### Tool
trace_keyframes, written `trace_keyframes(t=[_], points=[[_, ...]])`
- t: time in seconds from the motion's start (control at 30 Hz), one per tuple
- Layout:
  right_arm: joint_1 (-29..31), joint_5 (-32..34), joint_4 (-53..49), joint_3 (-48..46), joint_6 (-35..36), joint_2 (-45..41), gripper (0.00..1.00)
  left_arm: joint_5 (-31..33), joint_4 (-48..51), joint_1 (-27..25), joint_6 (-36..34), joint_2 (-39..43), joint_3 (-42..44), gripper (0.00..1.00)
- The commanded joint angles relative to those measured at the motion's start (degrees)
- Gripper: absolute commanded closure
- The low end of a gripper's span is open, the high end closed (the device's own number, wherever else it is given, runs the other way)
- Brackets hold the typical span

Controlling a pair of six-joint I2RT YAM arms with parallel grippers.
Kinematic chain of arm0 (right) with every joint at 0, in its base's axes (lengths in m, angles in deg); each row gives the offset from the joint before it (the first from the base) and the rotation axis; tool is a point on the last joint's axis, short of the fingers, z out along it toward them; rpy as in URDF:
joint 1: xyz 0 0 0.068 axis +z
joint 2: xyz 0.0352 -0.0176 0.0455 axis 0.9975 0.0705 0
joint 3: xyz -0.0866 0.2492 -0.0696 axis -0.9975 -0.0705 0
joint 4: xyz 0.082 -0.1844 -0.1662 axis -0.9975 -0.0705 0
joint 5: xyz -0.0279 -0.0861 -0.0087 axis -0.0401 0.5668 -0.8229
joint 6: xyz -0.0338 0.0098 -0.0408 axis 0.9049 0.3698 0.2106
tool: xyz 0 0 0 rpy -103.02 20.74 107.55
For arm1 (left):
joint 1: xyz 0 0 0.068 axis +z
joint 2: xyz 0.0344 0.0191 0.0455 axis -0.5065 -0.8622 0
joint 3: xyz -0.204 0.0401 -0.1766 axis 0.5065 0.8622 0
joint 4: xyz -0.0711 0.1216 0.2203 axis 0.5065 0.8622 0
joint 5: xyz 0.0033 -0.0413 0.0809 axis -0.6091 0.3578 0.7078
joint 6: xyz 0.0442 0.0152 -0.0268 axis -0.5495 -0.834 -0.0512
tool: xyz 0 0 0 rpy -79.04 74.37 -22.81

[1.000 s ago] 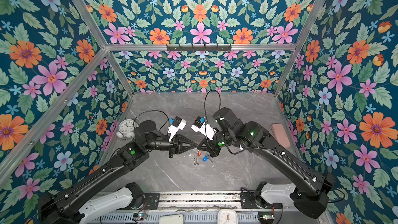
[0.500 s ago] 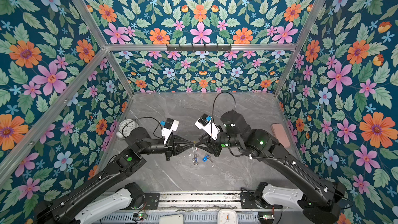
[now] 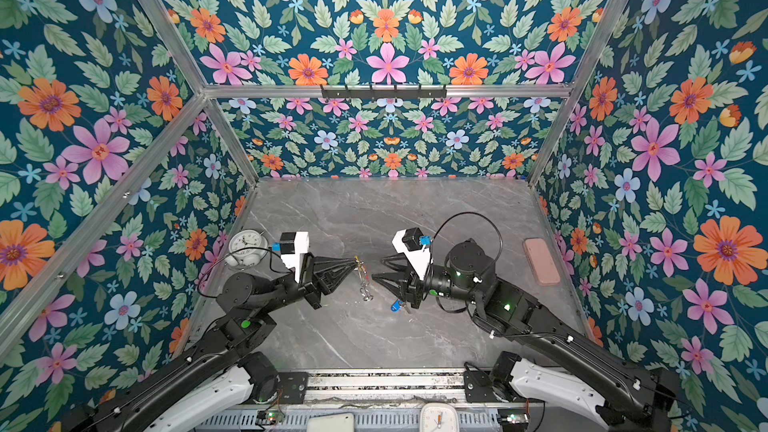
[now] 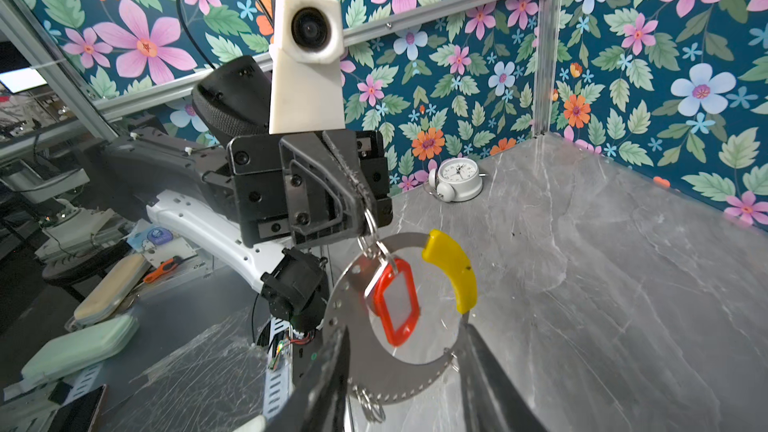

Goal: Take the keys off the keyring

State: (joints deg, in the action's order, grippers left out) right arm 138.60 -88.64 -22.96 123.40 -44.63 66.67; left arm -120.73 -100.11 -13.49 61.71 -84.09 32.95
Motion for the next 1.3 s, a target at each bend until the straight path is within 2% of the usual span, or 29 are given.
trace_keyframes(t=[0.0, 0.5, 0.67, 1.27], points=[[0.3, 0.0, 8.7, -1.2, -2.5, 0.6, 0.56, 2.4, -7.4, 0.0, 2.2, 0.0, 0.7, 1.00], [2.6, 0.8, 9.1, 0.7, -1.2, 5.9, 0.52, 0.9, -10.7, 0.1, 4.5, -2.2, 1.2, 1.00], [2.7, 3.4, 7.5, 1.5, -0.8, 6.4, 0.54, 0.8, -10.8, 0.1, 4.7, -2.0, 1.5, 1.00], [4.6, 6.4, 3.2, 2.5, 3.1, 6.7, 0.98, 2.7, -11.4, 0.0, 5.3, -1.2, 2.0, 1.00]])
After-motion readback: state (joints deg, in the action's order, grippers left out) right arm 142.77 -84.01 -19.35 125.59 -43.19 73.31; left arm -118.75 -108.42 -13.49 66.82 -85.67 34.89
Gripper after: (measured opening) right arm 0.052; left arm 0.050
